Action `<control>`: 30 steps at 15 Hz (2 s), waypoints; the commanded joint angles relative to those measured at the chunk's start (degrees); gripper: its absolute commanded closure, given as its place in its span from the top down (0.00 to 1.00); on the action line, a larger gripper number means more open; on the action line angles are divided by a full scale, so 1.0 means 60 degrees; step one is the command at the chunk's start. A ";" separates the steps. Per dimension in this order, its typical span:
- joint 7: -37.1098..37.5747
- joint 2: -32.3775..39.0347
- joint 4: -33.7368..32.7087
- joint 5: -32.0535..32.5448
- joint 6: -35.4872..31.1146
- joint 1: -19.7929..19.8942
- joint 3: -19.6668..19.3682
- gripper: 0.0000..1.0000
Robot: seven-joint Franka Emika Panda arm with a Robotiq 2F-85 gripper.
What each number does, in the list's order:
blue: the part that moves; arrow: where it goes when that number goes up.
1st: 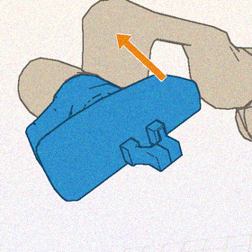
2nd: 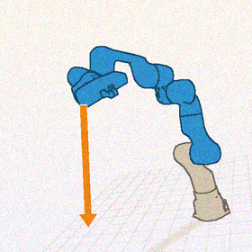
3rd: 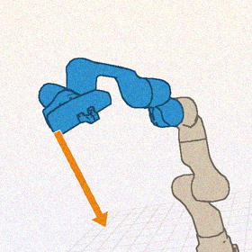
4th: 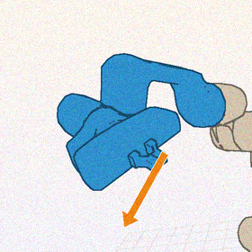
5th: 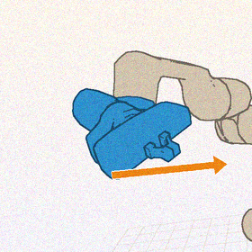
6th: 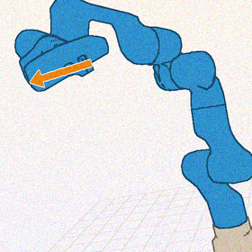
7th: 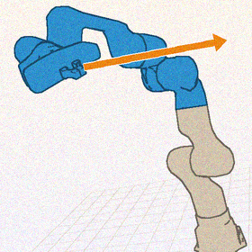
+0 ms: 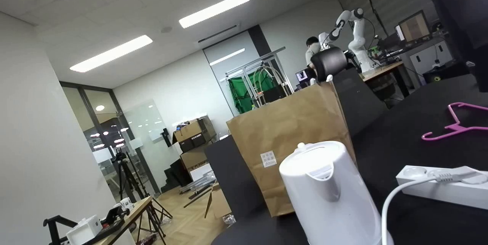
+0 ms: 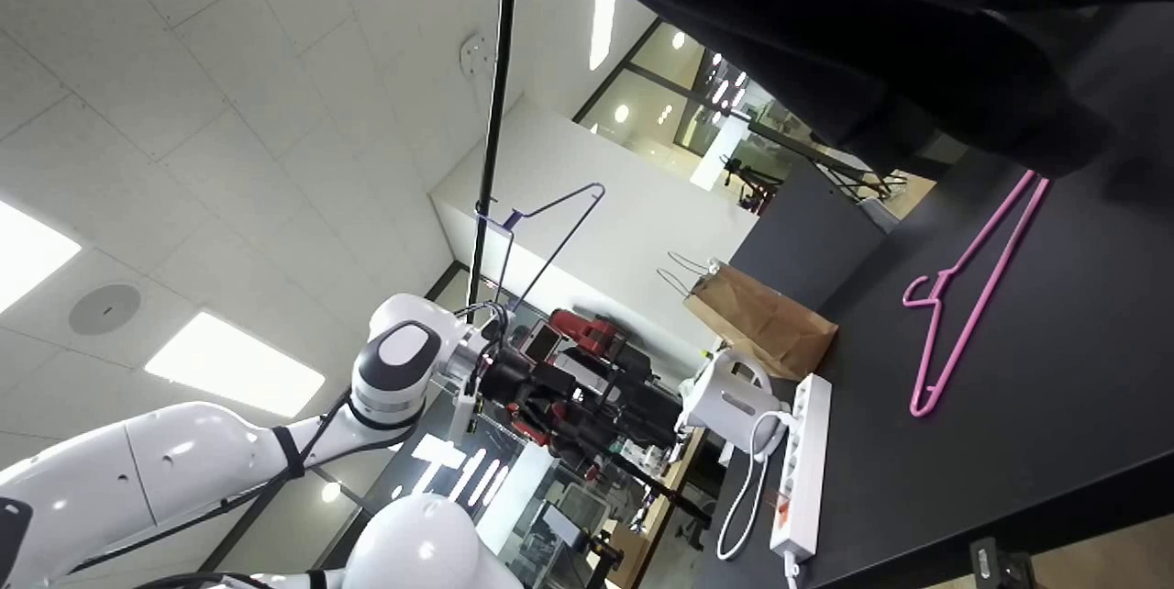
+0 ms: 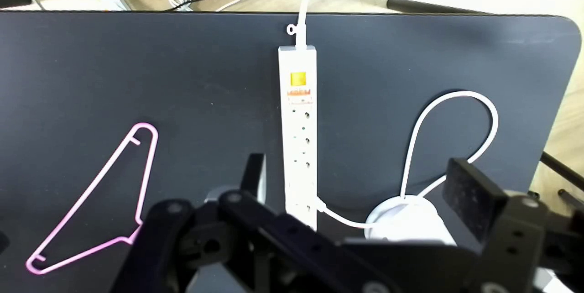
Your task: Hang the pink clothes hanger on the rail
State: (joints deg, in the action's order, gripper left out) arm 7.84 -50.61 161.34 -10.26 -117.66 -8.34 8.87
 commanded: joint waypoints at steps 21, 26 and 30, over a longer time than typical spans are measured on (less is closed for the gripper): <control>-0.0259 0.5929 -0.1496 0.3346 -0.5773 0.3202 -0.1284 1.00; -0.0260 0.5899 -0.1503 0.3344 -0.5765 0.3188 -0.1280 1.00; -0.0260 0.5899 -0.1503 0.3343 -0.5765 0.3188 -0.1280 1.00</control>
State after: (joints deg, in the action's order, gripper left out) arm 5.92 -15.16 152.41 9.15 -152.50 12.25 2.77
